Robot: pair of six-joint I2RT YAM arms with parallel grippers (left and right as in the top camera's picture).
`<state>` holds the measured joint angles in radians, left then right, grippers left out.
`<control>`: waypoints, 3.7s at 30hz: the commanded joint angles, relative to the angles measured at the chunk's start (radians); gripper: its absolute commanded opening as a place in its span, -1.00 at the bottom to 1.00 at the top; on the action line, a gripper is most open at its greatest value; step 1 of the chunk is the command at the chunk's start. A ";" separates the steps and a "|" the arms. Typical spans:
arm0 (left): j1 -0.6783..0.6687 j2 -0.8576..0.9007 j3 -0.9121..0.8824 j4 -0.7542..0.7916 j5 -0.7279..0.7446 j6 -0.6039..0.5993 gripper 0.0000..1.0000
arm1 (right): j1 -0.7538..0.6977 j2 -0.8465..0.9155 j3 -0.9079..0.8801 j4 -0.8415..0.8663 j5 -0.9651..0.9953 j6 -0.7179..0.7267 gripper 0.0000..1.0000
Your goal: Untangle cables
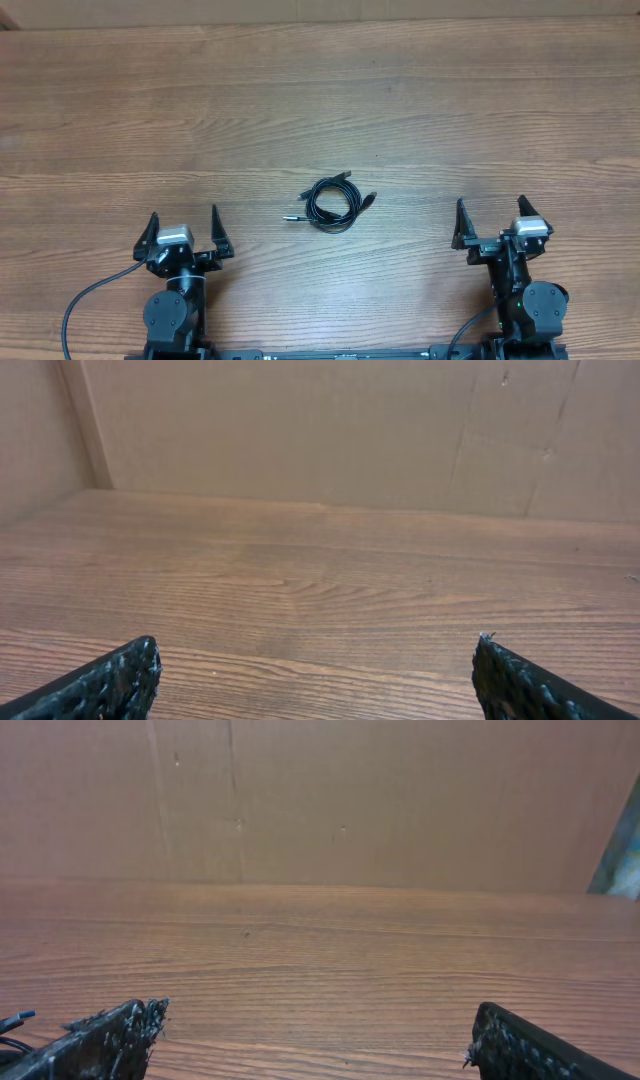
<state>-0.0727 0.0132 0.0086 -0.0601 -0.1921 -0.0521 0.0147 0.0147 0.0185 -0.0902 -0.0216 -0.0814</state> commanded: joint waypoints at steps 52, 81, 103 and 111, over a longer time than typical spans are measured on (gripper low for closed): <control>-0.006 -0.008 -0.003 0.001 -0.010 0.007 0.99 | 0.005 -0.012 -0.010 0.006 0.002 0.006 1.00; -0.006 -0.008 -0.003 0.008 0.440 -0.326 0.99 | 0.005 -0.012 -0.010 0.006 0.002 0.006 1.00; -0.006 0.306 0.708 -0.220 0.552 -0.239 0.99 | 0.005 -0.012 -0.010 0.006 0.002 0.006 1.00; -0.006 0.698 1.152 -0.760 0.640 -0.249 0.99 | 0.005 -0.012 -0.010 0.006 0.002 0.006 1.00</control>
<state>-0.0727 0.5987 1.0431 -0.7422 0.3634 -0.3103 0.0147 0.0135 0.0185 -0.0902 -0.0219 -0.0811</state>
